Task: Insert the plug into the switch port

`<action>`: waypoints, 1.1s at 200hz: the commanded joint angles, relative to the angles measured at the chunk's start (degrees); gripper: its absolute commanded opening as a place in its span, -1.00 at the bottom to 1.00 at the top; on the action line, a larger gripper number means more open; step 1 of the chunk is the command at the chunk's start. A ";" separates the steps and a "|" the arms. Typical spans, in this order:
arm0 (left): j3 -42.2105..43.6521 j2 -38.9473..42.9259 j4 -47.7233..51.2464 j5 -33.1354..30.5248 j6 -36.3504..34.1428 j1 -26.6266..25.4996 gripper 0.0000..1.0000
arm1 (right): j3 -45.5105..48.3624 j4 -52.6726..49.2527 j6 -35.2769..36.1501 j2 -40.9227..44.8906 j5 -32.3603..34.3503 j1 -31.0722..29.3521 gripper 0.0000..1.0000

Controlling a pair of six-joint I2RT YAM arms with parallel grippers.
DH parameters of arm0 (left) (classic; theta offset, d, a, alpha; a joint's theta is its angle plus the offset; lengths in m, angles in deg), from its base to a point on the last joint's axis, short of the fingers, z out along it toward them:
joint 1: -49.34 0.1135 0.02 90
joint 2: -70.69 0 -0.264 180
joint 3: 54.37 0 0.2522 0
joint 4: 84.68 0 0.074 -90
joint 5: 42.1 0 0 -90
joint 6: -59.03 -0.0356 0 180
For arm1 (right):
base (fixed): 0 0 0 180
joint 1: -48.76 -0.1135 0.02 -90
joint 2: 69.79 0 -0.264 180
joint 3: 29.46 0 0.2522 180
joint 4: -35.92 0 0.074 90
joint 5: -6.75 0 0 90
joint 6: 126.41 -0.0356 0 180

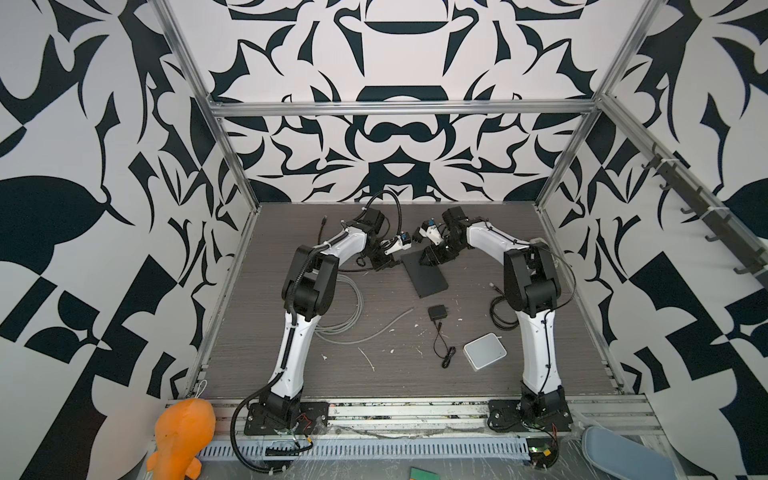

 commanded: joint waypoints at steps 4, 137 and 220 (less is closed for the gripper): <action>-3.66 -2.17 -16.26 12.43 3.62 -4.57 -1.00 | 1.27 -5.57 4.49 -4.08 -15.67 -12.52 0.13; 4.98 7.40 -3.94 2.65 -0.26 5.61 -0.28 | 9.60 4.35 -17.92 5.06 -2.54 -2.20 0.23; 25.47 24.22 -17.15 2.23 20.05 -4.59 -0.28 | 9.69 4.33 -19.59 6.95 -0.75 0.60 0.28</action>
